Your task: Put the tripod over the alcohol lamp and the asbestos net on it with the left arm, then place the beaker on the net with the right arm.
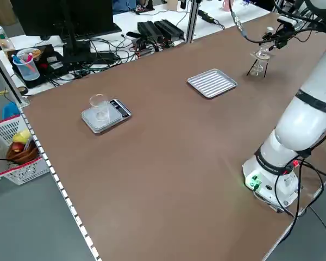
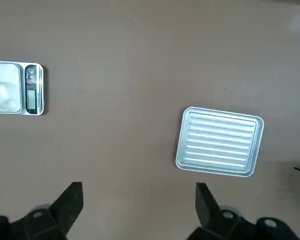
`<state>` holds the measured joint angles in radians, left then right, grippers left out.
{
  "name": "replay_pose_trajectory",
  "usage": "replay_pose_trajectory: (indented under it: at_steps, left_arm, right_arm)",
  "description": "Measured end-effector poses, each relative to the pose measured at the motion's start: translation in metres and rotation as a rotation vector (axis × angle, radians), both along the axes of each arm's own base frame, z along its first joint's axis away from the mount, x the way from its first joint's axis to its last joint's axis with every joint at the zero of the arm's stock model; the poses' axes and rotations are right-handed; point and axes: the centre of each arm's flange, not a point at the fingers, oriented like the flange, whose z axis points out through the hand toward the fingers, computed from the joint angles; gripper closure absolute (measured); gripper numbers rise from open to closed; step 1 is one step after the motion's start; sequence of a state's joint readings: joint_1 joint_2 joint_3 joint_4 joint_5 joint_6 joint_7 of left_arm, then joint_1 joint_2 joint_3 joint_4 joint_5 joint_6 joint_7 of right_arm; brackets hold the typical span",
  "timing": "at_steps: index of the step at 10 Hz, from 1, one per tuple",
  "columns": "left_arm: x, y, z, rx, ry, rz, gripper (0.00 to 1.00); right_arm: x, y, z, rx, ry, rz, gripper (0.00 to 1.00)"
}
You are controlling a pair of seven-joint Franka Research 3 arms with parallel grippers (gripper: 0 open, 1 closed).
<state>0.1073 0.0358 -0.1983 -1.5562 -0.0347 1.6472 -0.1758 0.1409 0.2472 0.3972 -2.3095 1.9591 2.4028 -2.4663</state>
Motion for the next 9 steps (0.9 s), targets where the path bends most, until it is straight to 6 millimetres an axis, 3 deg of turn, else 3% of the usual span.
replay_pose_trajectory:
  at_steps: [9]
  left_arm:
    - [0.000, 0.004, 0.000, 0.000, 0.000, 0.006, 0.01]
  right_arm:
    - [-0.006, -0.014, -0.012, -0.025, 0.028, -0.020, 0.00]
